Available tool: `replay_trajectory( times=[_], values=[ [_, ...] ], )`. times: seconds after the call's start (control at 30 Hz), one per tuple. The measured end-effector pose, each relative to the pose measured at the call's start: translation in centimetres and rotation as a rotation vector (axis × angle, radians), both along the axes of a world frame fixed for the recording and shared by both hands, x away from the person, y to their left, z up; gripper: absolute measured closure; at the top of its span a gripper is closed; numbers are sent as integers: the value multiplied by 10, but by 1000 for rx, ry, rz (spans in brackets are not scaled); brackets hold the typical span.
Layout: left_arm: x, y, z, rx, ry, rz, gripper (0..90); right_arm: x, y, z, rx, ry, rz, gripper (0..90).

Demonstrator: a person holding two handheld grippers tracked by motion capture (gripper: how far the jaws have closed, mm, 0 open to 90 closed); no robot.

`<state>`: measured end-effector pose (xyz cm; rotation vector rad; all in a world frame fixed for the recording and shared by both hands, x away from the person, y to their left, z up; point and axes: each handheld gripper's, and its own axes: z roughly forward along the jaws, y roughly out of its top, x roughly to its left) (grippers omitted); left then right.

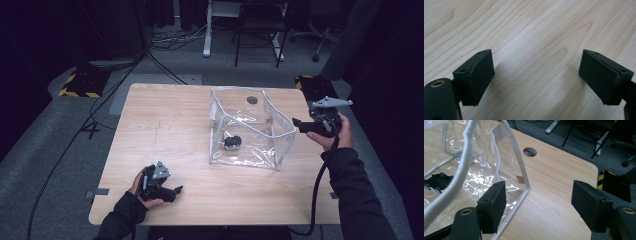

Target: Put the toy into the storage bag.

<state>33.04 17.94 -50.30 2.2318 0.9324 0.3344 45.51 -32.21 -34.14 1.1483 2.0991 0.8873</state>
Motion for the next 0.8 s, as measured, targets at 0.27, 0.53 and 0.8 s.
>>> replay_trajectory(
  times=[0.27,0.53,0.8],
  values=[
    [0,0,0,0,0,0,133,-3,-1,-8,-4,5,2,287],
    [0,0,0,0,0,0,133,-6,-2,-16,-12,23,8,289],
    [0,0,0,0,0,0,133,-11,-6,-25,-21,26,15,291]
  ],
)
